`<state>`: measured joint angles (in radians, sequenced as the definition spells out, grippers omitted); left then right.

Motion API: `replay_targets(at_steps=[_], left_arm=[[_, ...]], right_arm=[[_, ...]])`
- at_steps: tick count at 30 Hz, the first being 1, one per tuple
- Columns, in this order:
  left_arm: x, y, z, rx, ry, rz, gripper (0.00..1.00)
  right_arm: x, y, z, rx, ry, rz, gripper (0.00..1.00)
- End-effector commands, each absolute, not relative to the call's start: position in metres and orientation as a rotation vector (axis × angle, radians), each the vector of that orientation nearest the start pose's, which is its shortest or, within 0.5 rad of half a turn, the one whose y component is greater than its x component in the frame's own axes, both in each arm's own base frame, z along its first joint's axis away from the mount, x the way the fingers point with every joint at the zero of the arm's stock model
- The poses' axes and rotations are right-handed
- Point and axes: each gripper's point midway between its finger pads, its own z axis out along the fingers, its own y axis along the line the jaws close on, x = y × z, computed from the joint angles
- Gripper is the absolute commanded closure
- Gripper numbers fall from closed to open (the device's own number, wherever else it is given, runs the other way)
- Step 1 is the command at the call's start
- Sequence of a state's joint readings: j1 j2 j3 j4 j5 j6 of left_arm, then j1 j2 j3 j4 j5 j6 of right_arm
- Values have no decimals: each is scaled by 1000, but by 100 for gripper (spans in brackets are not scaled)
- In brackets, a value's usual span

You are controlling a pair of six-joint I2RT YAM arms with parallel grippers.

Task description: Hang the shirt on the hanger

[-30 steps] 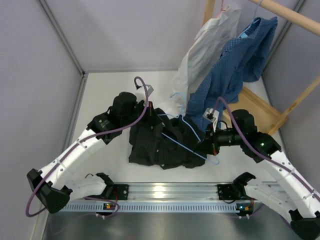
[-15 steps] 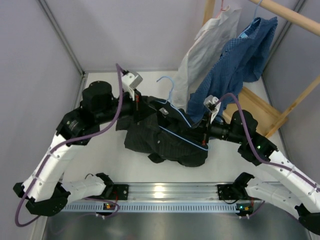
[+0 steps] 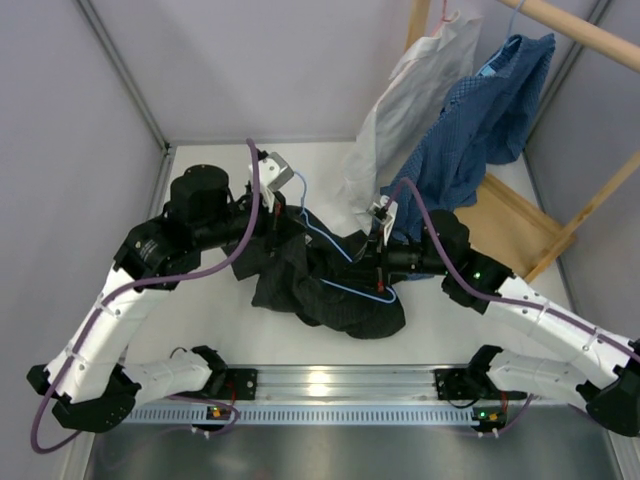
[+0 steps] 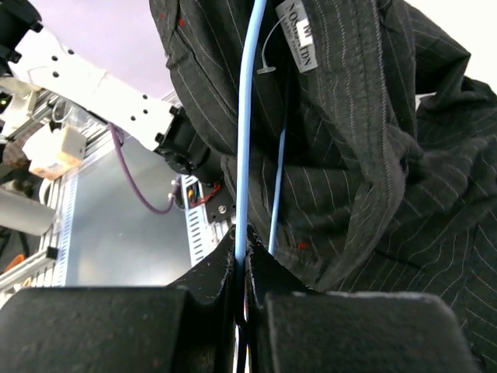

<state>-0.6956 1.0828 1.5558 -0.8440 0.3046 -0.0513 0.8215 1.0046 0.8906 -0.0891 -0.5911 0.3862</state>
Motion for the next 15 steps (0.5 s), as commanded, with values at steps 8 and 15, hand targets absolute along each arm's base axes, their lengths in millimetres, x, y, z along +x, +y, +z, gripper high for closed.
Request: replay_targets(at_steps=[8, 15], left_arm=[[167, -243, 440, 876, 1664, -950, 100], [183, -232, 484, 767, 1599, -860, 100]], right_arm=[[163, 330, 379, -652, 1354, 1329, 100], [162, 310, 417, -395, 1190, 1185, 100]])
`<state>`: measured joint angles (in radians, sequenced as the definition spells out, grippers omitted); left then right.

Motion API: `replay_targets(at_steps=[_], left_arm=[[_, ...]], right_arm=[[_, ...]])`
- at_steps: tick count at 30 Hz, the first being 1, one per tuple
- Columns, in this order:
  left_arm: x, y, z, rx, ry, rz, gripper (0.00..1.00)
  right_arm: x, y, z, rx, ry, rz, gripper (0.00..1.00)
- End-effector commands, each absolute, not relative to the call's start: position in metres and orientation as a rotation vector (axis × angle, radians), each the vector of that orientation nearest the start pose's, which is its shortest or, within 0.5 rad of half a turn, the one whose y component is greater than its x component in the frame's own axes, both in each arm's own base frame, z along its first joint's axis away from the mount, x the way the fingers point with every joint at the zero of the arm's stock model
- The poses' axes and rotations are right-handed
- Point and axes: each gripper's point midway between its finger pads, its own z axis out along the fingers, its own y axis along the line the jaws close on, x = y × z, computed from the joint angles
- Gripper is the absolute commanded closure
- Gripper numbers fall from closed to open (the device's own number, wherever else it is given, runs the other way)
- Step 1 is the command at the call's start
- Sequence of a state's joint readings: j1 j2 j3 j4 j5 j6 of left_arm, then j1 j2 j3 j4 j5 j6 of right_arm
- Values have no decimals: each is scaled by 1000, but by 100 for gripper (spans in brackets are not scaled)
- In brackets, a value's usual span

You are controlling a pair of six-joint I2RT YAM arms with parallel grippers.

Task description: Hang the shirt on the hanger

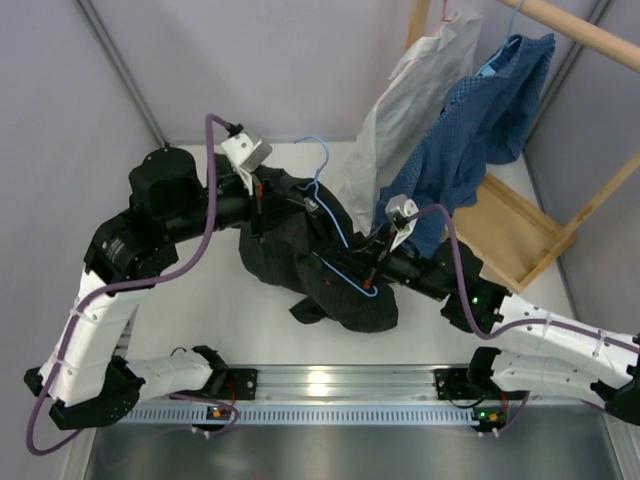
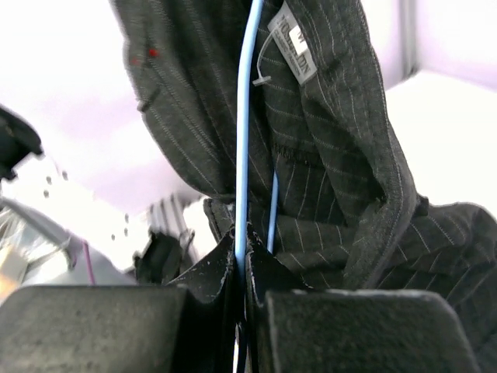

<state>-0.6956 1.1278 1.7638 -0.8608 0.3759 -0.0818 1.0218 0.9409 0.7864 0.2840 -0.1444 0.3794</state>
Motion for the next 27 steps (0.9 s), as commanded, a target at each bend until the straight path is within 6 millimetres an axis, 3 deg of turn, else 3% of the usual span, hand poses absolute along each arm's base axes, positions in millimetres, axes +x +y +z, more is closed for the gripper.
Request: replay_targets(at_steps=[1, 6, 10, 15, 19, 20, 21, 22, 24, 25, 26, 27], left_arm=[[189, -232, 483, 752, 1606, -838, 100], [212, -244, 448, 754, 1715, -800, 100], [191, -264, 431, 908, 1716, -930, 100], [147, -281, 437, 1112, 1606, -1109, 100], [144, -283, 443, 1113, 1588, -1098, 100], [147, -281, 443, 1094, 1593, -1077, 95], [158, -278, 443, 1047, 1614, -1018, 83], [164, -275, 444, 1022, 1618, -983, 61], [175, -267, 451, 964, 1617, -902, 44], [177, -265, 456, 961, 1601, -881, 11], [179, -262, 461, 967, 1579, -854, 2], [179, -257, 474, 974, 1524, -819, 2]], right_arm=[[162, 308, 417, -390, 1185, 1159, 100], [135, 329, 408, -549, 1149, 1267, 100], [144, 323, 405, -474, 1149, 1249, 100], [151, 321, 401, -430, 1152, 1224, 100], [153, 315, 401, -394, 1127, 1226, 100], [151, 312, 401, -387, 1112, 1235, 100], [149, 311, 402, -387, 1100, 1243, 100], [147, 310, 402, -391, 1087, 1251, 100], [141, 306, 407, -395, 1048, 1271, 100], [140, 305, 408, -397, 1037, 1276, 100], [138, 304, 409, -396, 1027, 1280, 100], [137, 303, 411, -398, 1013, 1281, 100]])
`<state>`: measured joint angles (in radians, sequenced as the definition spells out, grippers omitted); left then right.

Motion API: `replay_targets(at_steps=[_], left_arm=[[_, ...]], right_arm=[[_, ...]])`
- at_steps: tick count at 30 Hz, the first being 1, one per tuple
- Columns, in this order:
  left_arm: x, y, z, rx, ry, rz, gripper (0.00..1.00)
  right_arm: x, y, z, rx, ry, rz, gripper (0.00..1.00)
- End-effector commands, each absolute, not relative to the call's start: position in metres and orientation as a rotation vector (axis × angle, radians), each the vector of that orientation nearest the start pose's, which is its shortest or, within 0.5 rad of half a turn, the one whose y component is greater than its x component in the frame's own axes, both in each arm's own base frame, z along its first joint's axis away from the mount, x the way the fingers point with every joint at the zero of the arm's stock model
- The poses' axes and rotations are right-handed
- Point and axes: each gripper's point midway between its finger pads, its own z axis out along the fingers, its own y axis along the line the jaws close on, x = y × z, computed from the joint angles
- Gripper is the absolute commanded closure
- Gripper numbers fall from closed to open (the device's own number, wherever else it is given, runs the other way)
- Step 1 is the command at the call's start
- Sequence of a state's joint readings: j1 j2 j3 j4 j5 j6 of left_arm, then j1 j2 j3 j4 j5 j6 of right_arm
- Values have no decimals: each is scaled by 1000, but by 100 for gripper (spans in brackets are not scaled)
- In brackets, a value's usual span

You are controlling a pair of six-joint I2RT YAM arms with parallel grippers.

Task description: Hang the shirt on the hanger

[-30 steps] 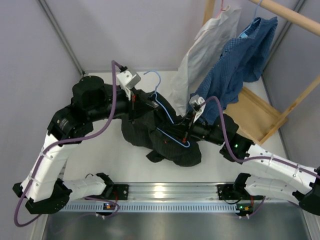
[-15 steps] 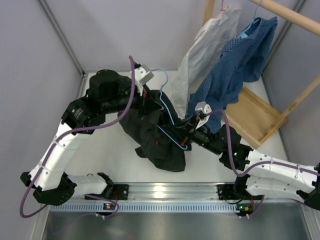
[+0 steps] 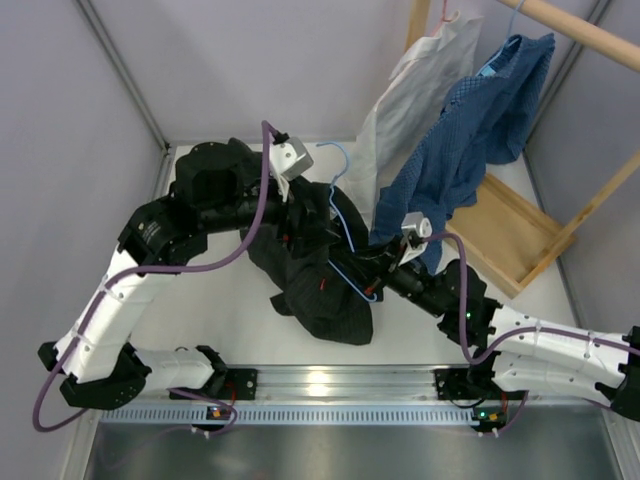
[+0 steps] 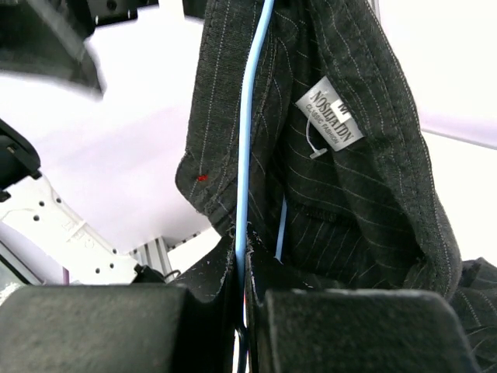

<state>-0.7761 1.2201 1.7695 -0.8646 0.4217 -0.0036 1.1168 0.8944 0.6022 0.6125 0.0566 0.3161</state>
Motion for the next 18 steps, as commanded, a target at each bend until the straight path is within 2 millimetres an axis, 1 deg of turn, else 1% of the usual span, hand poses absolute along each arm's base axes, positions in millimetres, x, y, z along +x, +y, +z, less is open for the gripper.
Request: replay_targets(at_steps=[1, 3, 4, 6, 7, 8, 9, 10, 13, 14, 16, 17, 18], left_arm=[[181, -254, 480, 967, 1501, -790, 2], [180, -246, 496, 977, 1432, -743, 2], [186, -243, 506, 976, 1378, -682, 2], [195, -239, 515, 960, 1321, -611, 2], [202, -241, 518, 993, 1250, -550, 2], [203, -244, 518, 1019, 1216, -533, 2], [204, -248, 517, 1058, 1185, -519, 2], [206, -255, 519, 1081, 1167, -526, 2], [205, -267, 523, 1131, 1129, -556, 2], [200, -274, 525, 1169, 1098, -588, 2], [194, -278, 526, 1218, 1058, -607, 2], [191, -280, 524, 1250, 1048, -618, 2], [185, -283, 517, 1314, 1047, -640, 2]], right_arm=[[136, 304, 412, -403, 1008, 1284, 100], [133, 303, 415, -407, 982, 1297, 100], [132, 302, 416, -409, 973, 1303, 100], [130, 300, 413, -410, 970, 1310, 100], [129, 295, 416, -399, 958, 1312, 100], [128, 295, 411, -403, 966, 1316, 100], [126, 294, 411, -400, 969, 1328, 100], [124, 290, 412, -399, 965, 1333, 100], [118, 289, 409, -431, 977, 1345, 100], [116, 288, 410, -439, 976, 1345, 100], [111, 289, 409, -481, 978, 1345, 100], [109, 289, 410, -498, 980, 1347, 100], [105, 288, 411, -518, 969, 1352, 100]])
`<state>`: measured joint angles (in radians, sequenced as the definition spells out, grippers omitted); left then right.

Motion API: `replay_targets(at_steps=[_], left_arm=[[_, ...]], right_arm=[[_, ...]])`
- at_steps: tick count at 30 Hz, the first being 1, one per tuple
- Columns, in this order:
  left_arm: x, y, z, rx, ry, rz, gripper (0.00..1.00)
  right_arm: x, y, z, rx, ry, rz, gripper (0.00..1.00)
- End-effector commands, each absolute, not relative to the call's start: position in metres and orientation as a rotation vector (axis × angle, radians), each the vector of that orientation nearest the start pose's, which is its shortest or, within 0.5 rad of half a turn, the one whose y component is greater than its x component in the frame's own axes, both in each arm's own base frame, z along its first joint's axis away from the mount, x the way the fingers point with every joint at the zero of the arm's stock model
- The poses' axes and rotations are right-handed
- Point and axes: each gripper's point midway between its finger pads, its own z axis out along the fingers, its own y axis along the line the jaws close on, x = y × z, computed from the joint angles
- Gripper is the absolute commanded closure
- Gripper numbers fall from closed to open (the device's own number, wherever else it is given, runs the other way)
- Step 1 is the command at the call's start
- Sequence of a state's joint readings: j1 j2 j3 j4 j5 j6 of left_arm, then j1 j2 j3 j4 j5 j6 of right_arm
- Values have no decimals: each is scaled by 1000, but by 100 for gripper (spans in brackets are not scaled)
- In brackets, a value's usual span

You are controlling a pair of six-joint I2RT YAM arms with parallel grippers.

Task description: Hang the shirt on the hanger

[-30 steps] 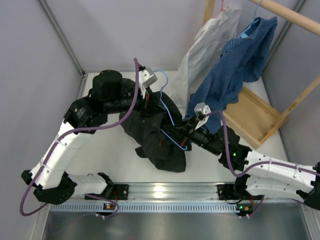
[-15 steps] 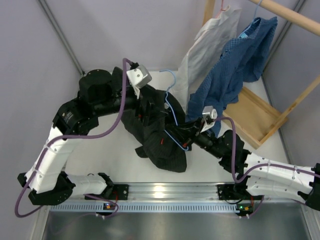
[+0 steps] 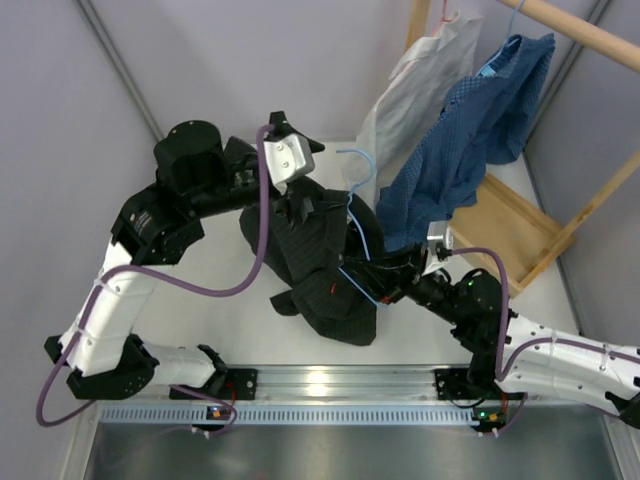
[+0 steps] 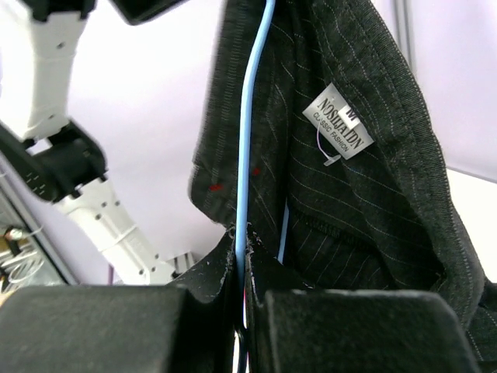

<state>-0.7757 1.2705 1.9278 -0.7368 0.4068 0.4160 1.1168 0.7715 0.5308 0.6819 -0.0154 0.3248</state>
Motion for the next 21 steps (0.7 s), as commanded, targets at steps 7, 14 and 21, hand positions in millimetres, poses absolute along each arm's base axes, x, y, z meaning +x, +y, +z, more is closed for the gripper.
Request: replay_targets(at_steps=[7, 14, 21], left_arm=[[151, -291, 485, 1538, 1010, -792, 37], [139, -292, 474, 1572, 1008, -874, 49], [116, -288, 468, 1608, 1002, -991, 49]], right_arm=[[91, 277, 413, -589, 963, 1343, 100], [79, 273, 412, -664, 943, 1345, 100], [64, 271, 414, -768, 901, 1340, 100]])
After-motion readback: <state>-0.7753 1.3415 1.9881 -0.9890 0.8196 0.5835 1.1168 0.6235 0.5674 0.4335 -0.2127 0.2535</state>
